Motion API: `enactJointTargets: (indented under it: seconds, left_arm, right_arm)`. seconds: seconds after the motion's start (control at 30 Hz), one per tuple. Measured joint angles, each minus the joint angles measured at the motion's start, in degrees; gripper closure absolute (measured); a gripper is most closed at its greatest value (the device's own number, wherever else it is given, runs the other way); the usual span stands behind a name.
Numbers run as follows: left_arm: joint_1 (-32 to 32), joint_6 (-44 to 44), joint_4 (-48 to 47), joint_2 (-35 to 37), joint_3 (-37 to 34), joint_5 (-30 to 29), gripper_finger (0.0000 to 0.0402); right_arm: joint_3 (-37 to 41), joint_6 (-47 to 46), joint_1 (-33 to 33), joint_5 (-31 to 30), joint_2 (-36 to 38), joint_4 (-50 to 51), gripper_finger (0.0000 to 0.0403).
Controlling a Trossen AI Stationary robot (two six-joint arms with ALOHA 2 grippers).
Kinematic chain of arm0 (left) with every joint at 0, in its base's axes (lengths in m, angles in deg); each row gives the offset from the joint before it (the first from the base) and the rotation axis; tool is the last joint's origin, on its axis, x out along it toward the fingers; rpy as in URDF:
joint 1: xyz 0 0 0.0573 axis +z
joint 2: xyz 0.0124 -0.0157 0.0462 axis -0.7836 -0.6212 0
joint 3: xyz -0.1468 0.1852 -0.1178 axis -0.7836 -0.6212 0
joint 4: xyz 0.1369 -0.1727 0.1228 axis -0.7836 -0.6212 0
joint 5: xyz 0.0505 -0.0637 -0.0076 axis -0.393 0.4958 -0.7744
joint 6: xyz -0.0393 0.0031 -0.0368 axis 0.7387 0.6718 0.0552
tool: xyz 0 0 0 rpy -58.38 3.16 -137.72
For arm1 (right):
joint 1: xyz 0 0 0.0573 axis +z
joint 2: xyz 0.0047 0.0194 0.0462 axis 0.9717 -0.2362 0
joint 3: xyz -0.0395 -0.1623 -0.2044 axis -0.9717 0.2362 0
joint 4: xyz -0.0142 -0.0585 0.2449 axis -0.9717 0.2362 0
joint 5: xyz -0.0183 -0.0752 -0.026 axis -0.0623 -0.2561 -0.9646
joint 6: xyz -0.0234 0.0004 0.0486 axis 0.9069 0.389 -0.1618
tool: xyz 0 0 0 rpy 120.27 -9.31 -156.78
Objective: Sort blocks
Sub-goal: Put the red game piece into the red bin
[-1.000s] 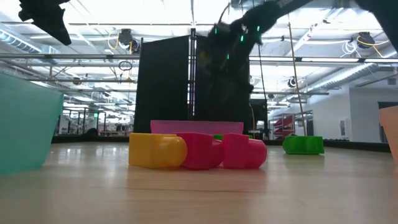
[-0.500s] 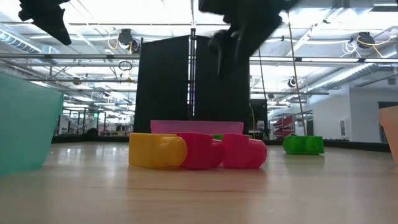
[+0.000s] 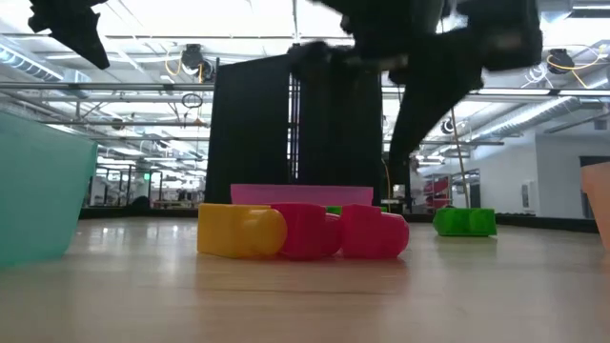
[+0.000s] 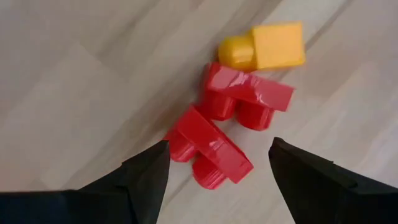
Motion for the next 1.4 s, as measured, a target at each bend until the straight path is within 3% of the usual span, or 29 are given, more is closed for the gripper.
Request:
enactJointTargets:
  seconds: [0.4,0.6,0.77,1.0,1.4]
  left_arm:
    - [0.0,0.01,-0.02,-0.02,0.0,0.0,0.0343]
    - [-0.01,-0.02,-0.02,-0.01,0.0,0.0,0.0343]
    - [0.0,-0.02,-0.02,0.0,0.0,0.0,0.0343]
    - [-0.01,-0.03,-0.02,0.0,0.01,0.0,0.0343]
    - [-0.01,0.0,-0.02,-0.02,0.0,0.53,0.0343]
  right_arm:
    - [-0.17,6.49,-0.68,-0.14,-8.29,2.42,0.0135]
    - [-0.26,2.52,-0.93,0.09,-9.12,2.86,0.0142]
    - [-0.2,-3.92,-1.68,0.79,-9.21,4.58,0.0203]
    - [-0.15,-8.78,-2.17,5.42,-9.31,6.03,0.0383]
    - [-2.98,-15.45,-2.98,6.94,-9.25,6.07,0.0402]
